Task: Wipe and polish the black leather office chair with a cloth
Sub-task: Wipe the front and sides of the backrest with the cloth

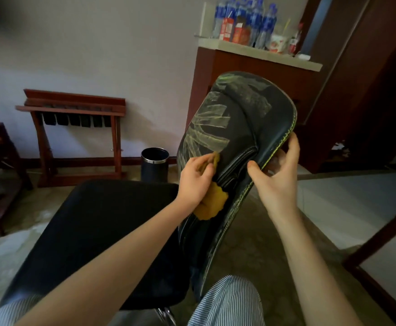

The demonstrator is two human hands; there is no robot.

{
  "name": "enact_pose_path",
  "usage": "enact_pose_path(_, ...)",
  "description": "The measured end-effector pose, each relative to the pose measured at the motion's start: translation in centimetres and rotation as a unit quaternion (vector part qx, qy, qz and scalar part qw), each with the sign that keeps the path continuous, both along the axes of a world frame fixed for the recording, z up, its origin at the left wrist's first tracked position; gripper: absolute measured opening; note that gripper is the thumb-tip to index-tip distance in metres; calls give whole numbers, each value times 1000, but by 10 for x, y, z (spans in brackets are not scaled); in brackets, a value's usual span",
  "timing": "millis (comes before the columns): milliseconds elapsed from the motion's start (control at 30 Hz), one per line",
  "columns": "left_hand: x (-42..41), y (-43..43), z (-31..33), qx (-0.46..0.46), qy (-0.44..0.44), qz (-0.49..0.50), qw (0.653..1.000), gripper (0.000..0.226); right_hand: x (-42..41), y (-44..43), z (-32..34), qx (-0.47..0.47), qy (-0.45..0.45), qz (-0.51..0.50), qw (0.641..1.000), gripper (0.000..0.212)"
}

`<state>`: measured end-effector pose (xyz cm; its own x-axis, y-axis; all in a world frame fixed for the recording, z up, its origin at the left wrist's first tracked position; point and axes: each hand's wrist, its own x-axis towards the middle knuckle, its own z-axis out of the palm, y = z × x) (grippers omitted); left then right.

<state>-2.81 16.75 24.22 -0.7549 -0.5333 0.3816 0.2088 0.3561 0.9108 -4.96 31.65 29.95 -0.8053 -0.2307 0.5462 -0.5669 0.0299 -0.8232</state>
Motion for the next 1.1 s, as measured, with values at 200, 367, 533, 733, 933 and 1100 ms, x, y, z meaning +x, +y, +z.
enact_pose_path(200, 2, 23, 34, 19, 43, -21, 999, 30, -1, 3, 2, 8, 9, 6, 1000, 82)
enact_pose_path(367, -12, 35, 66, -80, 118, -30, 989, 27, -7, 19, 10, 66, 33, 36, 997, 83)
enact_pose_path(533, -38, 17, 74, -126, 162, -24, 978, 27, -16, 39, 19, 238, 272, -108, 926, 92)
enact_pose_path(733, -58, 5, 51, -77, 144, 1, 986, 28, -33, 47, 40, 505, 627, -105, 584, 96)
enact_pose_path(933, -41, 4, 20, -23, 115, 16, 993, 29, -49, 23, 38, 533, 684, -71, 493, 38)
enact_pose_path(1100, -20, 8, -10, 35, 97, 30, 994, 24, -55, 26, 40, 521, 714, -57, 463, 31)
